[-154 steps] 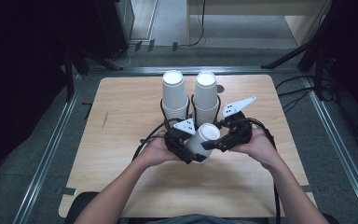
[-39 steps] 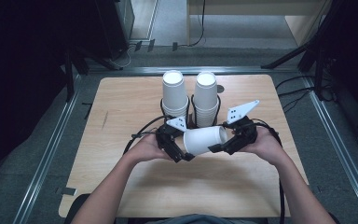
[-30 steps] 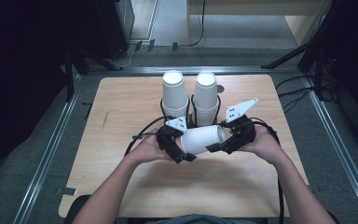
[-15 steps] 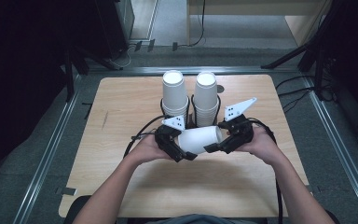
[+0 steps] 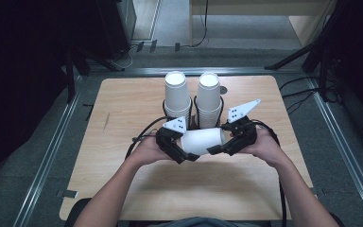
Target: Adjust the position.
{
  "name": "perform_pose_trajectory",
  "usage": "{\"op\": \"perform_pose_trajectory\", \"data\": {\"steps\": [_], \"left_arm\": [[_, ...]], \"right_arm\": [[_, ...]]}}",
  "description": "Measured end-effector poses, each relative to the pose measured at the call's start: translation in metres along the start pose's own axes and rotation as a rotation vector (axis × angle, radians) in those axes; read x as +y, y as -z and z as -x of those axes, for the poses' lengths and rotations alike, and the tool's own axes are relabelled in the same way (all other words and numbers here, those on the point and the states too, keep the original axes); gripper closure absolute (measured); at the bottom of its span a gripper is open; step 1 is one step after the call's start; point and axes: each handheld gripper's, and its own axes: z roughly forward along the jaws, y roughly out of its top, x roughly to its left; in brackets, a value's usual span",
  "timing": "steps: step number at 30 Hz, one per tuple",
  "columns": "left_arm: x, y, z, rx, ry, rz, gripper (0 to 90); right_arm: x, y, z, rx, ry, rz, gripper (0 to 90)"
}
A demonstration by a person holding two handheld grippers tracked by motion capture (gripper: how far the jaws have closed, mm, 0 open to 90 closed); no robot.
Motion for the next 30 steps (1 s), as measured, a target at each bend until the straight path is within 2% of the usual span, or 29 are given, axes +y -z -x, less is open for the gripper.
{"op": "perform_pose_trajectory", "data": {"steps": [2,5,9,14,15,20,23,28,30], "left_arm": [[0.001,0.000,-0.001,-0.008,0.000,-0.016,11.2],[0.001,0.001,-0.002,-0.016,0.009,-0.015,12.1],[0.001,0.002,-0.003,-0.031,0.023,-0.012,12.4],[0.000,0.004,-0.005,-0.022,0.040,-0.019,12.4],[0.001,0.006,-0.005,-0.006,0.038,-0.019,12.4],[0.003,0.014,-0.007,-0.005,0.052,-0.017,12.3],[0.005,0.023,-0.009,0.010,0.073,-0.019,12.3],[0.007,0.030,-0.013,0.014,0.097,-0.050,12.0],[0.007,0.034,-0.017,-0.003,0.114,-0.061,11.7]], "right_arm": [[0.000,0.000,0.000,-0.003,0.002,-0.003,23.3],[0.000,-0.001,0.000,-0.001,-0.007,-0.006,22.9],[0.001,-0.002,0.000,-0.012,-0.006,-0.001,17.8],[0.001,-0.002,0.000,-0.030,-0.041,-0.006,15.0],[0.001,-0.002,0.000,-0.034,-0.042,-0.009,15.0],[-0.001,-0.001,0.000,-0.049,-0.013,-0.036,15.1],[-0.004,-0.002,0.000,-0.056,-0.004,-0.054,15.1],[-0.007,-0.003,-0.001,-0.070,0.008,-0.081,15.4],[-0.010,-0.005,-0.002,-0.090,0.016,-0.106,15.5]]}}
